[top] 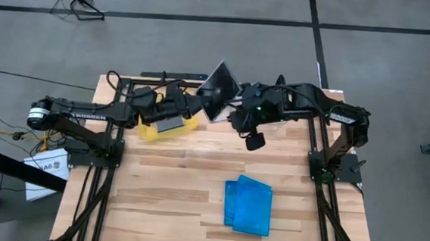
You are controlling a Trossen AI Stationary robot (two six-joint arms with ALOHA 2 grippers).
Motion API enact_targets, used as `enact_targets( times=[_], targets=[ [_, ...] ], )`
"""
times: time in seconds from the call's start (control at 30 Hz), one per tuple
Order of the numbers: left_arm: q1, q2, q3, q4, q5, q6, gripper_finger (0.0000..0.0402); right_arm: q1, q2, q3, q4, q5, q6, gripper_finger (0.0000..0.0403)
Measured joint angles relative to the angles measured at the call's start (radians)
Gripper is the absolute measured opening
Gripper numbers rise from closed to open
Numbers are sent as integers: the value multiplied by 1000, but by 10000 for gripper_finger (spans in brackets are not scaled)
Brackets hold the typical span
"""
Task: Pick & place jewel cases by type
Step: Put the black CD case into the yellow bin
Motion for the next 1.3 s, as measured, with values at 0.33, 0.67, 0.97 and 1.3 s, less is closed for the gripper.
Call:
enact_targets(
  times=[0.33,0.67,0.97,1.3],
  targets=[
    [-1,-1,0,-22,-5,59,79,0,-1,0,15,87,56,33],
    [4,-1,3,-186,16,159,26,17,1,28,-166,163,205,205],
    [125,-24,-3,-443,21,241,20,105,-58,129,-301,185,421,325],
    [211,-124,-5,-723,52,359,20,118,-138,134,-307,193,615,326]
  ],
)
